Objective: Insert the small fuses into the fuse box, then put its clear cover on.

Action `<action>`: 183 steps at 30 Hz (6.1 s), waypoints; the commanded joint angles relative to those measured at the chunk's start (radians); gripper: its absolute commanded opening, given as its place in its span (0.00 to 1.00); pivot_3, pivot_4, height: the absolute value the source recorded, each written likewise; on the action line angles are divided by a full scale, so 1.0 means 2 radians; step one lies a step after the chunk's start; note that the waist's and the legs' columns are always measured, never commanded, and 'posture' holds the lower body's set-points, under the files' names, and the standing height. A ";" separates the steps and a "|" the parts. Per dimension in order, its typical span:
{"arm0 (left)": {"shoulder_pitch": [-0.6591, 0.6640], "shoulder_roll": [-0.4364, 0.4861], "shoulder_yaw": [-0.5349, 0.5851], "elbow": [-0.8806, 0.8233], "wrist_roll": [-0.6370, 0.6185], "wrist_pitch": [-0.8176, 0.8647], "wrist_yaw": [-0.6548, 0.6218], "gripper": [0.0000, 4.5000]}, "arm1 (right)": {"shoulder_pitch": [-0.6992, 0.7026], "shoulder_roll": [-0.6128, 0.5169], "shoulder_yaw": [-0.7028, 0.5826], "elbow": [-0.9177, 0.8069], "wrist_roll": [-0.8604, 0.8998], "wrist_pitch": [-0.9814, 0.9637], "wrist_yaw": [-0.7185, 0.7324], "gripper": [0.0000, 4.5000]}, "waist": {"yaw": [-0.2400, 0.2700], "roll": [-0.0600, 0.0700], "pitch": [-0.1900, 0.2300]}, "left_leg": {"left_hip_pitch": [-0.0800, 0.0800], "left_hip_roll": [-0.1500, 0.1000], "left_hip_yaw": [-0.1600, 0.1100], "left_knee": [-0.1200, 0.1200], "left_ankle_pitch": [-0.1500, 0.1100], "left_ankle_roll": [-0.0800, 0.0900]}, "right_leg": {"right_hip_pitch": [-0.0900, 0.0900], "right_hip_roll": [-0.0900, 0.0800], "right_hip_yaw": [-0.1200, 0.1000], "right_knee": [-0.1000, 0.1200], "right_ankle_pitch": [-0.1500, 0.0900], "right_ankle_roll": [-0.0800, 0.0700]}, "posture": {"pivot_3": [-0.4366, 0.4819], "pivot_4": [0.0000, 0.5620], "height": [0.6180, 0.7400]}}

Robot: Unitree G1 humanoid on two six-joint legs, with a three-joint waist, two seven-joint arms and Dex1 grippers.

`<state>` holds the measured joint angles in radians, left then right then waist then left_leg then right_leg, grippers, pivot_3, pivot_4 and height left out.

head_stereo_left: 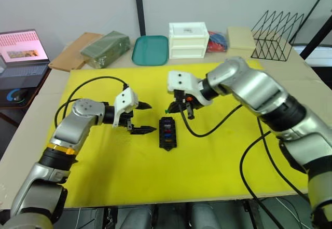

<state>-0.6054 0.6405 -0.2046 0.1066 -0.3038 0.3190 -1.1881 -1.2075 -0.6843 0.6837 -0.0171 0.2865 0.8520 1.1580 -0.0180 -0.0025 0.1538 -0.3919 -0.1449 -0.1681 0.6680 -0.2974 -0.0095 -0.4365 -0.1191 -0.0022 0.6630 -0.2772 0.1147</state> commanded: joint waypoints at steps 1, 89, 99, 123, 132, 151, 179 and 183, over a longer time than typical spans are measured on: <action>-0.016 -0.011 0.000 0.022 0.012 -0.030 -0.009 0.99 | -0.018 0.025 0.005 0.036 -0.038 -0.031 0.013 0.00 | 0.000 0.000 0.000 | 0.000 0.000 0.000 0.000 0.000 0.000 | 0.000 0.000 0.000 0.000 0.000 0.000 | 0.48 0.27 1.00; 0.007 -0.031 0.001 0.022 0.036 -0.063 -0.033 1.00 | 0.028 0.075 -0.064 0.037 -0.124 -0.016 0.070 0.30 | -0.002 0.000 0.000 | 0.000 0.000 0.000 0.000 0.000 0.000 | -0.001 0.000 0.000 0.001 0.000 0.000 | 0.48 0.27 1.00; 0.006 -0.030 0.002 0.021 0.034 -0.060 -0.033 1.00 | 0.072 0.081 -0.089 0.021 -0.100 -0.022 0.049 0.00 | -0.002 0.000 0.000 | 0.000 0.000 0.000 0.001 0.000 0.000 | -0.001 0.000 0.000 0.001 0.000 0.000 | 0.48 0.27 1.00; 0.015 -0.026 0.001 0.001 0.033 -0.048 -0.032 1.00 | 0.117 0.073 -0.056 0.057 -0.137 -0.068 0.041 0.00 | -0.001 0.000 0.000 | 0.000 0.000 0.000 0.001 0.000 0.000 | -0.001 0.000 0.000 0.001 0.000 0.000 | 0.48 0.27 1.00; 0.013 -0.026 0.003 -0.008 0.031 -0.038 -0.032 1.00 | 0.126 0.068 -0.045 0.045 -0.149 -0.065 0.047 0.00 | 0.000 0.000 0.000 | 0.000 0.000 0.000 0.001 0.000 0.000 | 0.000 0.000 0.000 0.001 0.000 0.000 | 0.48 0.27 1.00; 0.035 0.014 0.055 -0.069 -0.022 0.022 -0.035 1.00 | 0.136 0.056 -0.187 -0.043 -0.077 -0.046 0.005 0.00 | -0.001 0.000 0.000 | 0.000 0.000 0.000 0.001 0.000 0.000 | 0.000 0.000 0.000 0.001 0.000 0.000 | 0.48 0.27 1.00; 0.223 0.141 0.204 -0.254 -0.128 0.156 0.046 1.00 | 0.385 -0.118 -0.391 -0.184 0.029 -0.008 -0.096 0.99 | 0.012 0.000 0.000 | 0.001 0.000 0.000 0.000 0.000 0.000 | 0.002 0.000 0.000 0.000 0.000 0.000 | 0.48 0.27 1.00; 0.197 0.127 0.172 -0.245 -0.114 0.138 0.052 1.00 | 0.294 -0.081 -0.340 -0.082 0.005 0.001 -0.128 0.99 | 0.008 0.000 0.000 | 0.001 0.000 0.001 0.000 0.000 0.000 | 0.002 0.000 0.000 0.000 0.000 0.000 | 0.48 0.27 1.00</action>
<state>-0.1998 0.8919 0.1470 -0.3790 -0.5398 0.6165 -1.0871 -0.5743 -0.8549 -0.0064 -0.2275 0.3177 0.8535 0.9277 -0.0021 -0.0021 0.1535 -0.3892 -0.1444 -0.1671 0.6672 -0.2975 -0.0094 -0.4331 -0.1193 -0.0015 0.6622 -0.2773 0.1146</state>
